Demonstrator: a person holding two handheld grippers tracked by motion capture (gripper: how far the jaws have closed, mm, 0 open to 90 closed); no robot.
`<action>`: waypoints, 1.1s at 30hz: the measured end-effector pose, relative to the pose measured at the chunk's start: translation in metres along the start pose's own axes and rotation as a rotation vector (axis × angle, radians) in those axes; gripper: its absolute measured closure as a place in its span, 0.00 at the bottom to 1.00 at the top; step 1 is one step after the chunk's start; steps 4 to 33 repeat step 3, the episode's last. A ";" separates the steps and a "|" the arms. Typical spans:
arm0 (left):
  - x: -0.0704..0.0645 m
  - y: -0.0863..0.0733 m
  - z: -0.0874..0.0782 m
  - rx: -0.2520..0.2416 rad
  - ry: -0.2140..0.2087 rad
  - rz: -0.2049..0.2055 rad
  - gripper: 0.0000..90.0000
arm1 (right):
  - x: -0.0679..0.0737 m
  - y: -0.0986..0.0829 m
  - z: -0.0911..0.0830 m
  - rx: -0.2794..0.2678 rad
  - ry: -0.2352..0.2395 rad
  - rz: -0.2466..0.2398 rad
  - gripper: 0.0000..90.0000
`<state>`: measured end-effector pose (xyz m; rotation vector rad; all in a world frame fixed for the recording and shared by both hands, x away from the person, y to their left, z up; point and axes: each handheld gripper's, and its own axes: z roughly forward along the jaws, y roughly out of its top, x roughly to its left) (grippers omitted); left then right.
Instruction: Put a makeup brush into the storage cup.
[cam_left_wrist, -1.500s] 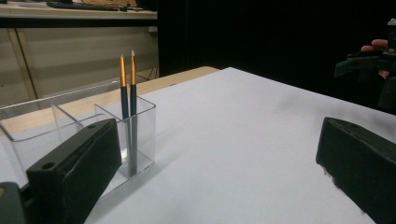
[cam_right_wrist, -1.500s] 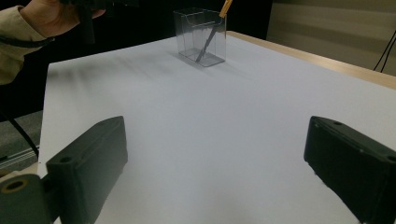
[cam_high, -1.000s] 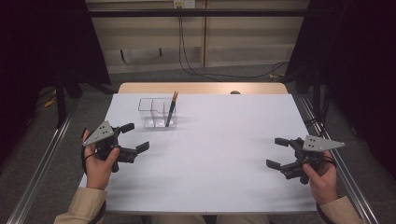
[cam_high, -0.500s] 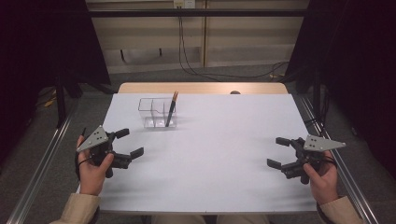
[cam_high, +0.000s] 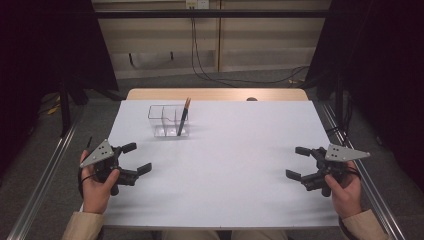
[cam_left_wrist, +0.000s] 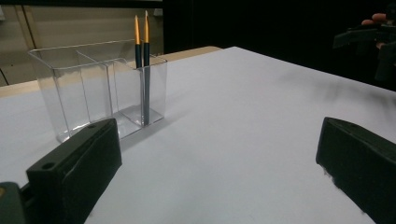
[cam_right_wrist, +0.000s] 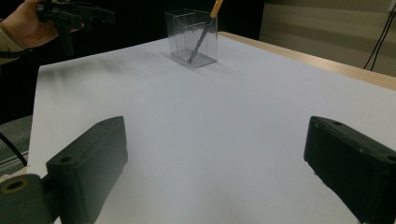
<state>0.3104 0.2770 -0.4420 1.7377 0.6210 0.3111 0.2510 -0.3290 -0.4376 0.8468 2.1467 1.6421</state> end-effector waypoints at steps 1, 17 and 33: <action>-0.001 -0.001 0.001 -0.006 -0.002 -0.009 0.00 | 0.000 -0.001 0.000 -0.001 0.001 0.004 0.06; 0.000 -0.002 0.000 0.000 -0.001 -0.005 0.00 | -0.001 -0.002 0.001 0.004 0.003 0.004 0.06; 0.000 -0.002 0.000 0.000 -0.001 -0.005 0.00 | -0.001 -0.002 0.001 0.004 0.003 0.004 0.06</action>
